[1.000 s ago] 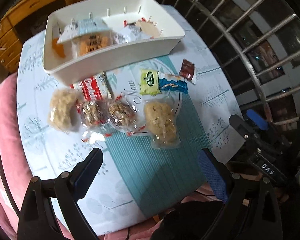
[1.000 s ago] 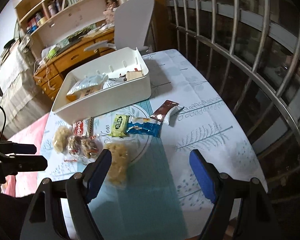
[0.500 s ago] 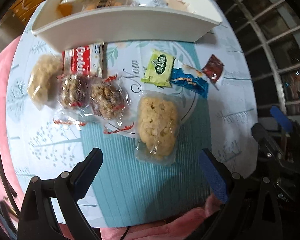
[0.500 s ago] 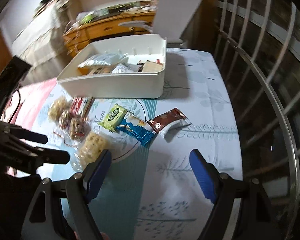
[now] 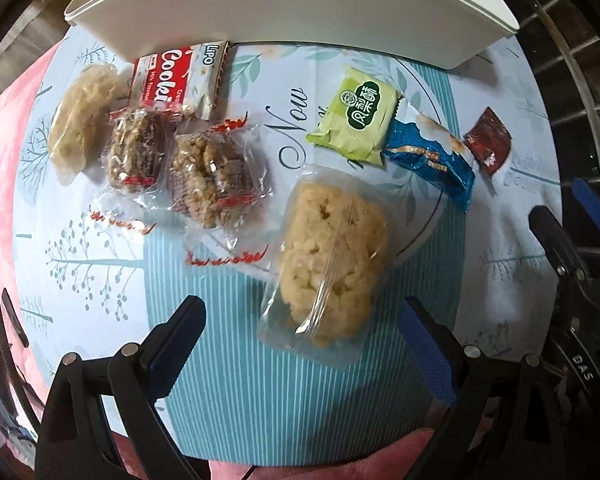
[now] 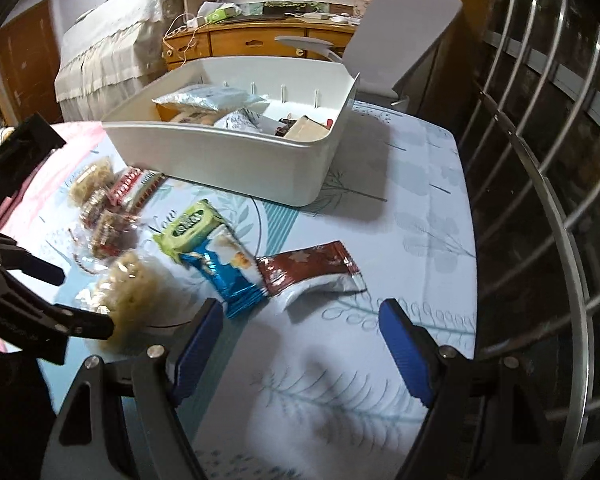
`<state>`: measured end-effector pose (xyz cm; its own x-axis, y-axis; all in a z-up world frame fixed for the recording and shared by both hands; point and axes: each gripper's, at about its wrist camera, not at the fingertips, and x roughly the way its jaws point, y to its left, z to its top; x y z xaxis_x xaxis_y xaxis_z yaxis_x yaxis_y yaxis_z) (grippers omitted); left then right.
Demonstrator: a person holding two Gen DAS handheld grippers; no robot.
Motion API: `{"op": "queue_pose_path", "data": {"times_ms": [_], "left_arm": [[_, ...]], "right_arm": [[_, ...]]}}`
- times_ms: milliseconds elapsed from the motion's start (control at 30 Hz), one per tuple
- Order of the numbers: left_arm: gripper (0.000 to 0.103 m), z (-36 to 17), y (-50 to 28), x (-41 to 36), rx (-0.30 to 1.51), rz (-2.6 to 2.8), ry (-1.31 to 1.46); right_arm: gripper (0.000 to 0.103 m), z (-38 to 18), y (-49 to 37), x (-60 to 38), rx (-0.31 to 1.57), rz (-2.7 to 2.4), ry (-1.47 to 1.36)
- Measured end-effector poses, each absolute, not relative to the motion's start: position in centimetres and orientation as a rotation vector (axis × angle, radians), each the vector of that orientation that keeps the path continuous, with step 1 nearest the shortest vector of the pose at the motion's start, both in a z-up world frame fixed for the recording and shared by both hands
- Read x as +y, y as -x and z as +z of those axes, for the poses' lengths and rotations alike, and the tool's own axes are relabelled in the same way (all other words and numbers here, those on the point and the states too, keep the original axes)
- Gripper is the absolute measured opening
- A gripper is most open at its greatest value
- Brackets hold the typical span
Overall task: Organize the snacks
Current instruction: 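Grasp the large rice-crisp bag with the left tool while the right grasps the red-brown packet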
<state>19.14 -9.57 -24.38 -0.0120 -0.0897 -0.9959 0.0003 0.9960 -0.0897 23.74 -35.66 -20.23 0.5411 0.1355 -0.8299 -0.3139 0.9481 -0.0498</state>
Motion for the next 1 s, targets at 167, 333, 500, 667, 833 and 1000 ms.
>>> {"op": "queue_pose_path", "data": {"times_ms": [167,333,500,667,833,1000], "left_arm": [[0.096,-25.8,-20.1,-10.8,1.586,-0.026,0.071],[0.094,-27.5,-21.3,-11.7,1.623,-0.001,0.053],[0.09,-28.8,-21.4,-11.7,1.654,0.01,0.03],[0.082,-29.9,-21.8,-12.4,1.674,0.02,0.053],[0.08,-29.8,-22.1,-13.1,1.679,0.016,0.044],[0.074,-29.6,-22.3,-14.0,1.679,0.016,0.056]], "right_arm": [[0.074,-22.3,-25.2,-35.7,0.957,0.305,0.232],[0.073,-23.4,-26.2,-35.8,0.917,0.336,0.257],[0.072,-24.3,-27.2,-36.3,0.909,0.355,0.22],[0.067,-25.5,-28.0,-36.8,0.934,0.384,0.163],[0.065,-25.8,-28.1,-36.6,0.915,0.411,0.175],[0.062,-26.3,-28.5,-36.1,0.937,0.397,0.221]]}}
